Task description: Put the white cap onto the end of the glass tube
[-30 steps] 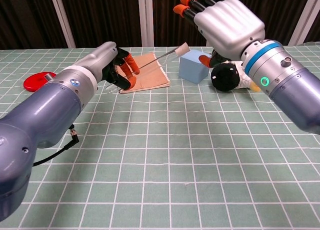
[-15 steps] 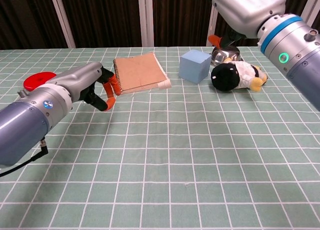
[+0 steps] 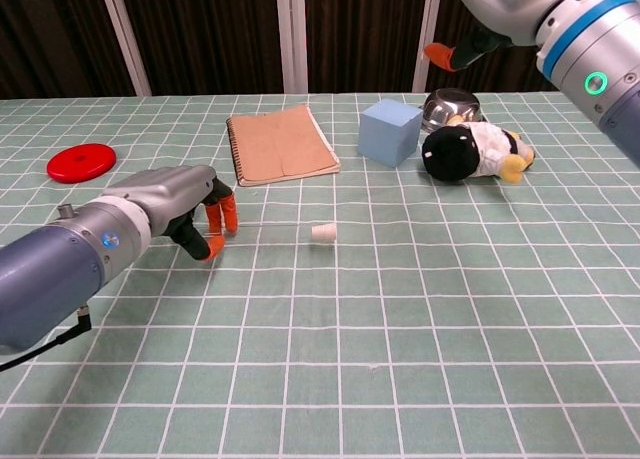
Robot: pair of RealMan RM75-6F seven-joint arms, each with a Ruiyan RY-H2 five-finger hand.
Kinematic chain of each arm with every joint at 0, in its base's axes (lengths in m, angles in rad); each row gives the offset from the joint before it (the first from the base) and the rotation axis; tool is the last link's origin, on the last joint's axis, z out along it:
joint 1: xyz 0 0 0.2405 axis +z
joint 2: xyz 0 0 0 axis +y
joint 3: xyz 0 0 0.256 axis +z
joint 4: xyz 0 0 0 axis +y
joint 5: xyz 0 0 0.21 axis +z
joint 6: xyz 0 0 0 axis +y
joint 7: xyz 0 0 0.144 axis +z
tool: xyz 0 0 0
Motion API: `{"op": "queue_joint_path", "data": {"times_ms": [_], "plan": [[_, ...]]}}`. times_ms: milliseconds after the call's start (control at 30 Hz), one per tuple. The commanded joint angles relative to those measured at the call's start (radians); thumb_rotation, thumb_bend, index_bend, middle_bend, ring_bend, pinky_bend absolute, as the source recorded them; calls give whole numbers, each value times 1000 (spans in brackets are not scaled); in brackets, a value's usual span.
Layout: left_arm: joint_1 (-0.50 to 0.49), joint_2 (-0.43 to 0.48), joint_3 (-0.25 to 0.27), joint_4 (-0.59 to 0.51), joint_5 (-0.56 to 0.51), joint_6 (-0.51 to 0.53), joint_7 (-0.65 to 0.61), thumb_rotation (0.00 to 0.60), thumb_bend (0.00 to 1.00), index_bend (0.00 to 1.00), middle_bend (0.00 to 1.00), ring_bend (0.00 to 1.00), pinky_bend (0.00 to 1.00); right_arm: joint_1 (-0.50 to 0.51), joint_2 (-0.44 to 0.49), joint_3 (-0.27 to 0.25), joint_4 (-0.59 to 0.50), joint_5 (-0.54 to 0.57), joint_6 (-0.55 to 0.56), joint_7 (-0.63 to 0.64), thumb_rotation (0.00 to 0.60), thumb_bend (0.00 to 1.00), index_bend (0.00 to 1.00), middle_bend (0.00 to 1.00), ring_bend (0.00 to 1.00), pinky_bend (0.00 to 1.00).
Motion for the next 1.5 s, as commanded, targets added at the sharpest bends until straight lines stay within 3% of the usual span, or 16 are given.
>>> {"op": "queue_joint_path", "data": {"times_ms": [33, 200, 533, 800, 967, 1200, 1500], "plan": [[-7, -5, 0, -6, -24, 1, 23, 600, 753, 487, 506, 107, 0, -3, 7, -5, -3, -4, 1, 6, 600, 358, 0, 0, 0, 0], [-12, -5, -1, -19, -44, 19, 55, 600, 729, 471, 490, 107, 0, -10, 13, -11, -5, -4, 4, 15, 600, 358, 0, 0, 0, 0], [-10, 8, -29, -57, -95, 59, 83, 600, 550, 433, 425, 104, 0, -24, 19, -19, -10, 2, 10, 25, 600, 357, 0, 0, 0, 0], [-3, 47, -40, -99, -132, 93, 111, 600, 388, 381, 303, 70, 0, -52, 40, -33, -44, 5, 28, 22, 600, 358, 0, 0, 0, 0], [12, 94, -45, -143, -129, 114, 102, 600, 358, 334, 269, 68, 0, -85, 70, -46, -82, 7, 48, 38, 600, 358, 0, 0, 0, 0], [113, 233, -8, -236, 100, 147, -131, 600, 342, 255, 193, 37, 0, -199, 182, -88, -190, 39, 88, 156, 600, 355, 0, 0, 0, 0], [310, 495, 149, -339, 419, 230, -427, 600, 210, 155, 100, 0, 0, -405, 403, -208, -312, 68, 116, 447, 600, 332, 0, 0, 0, 0]]}}
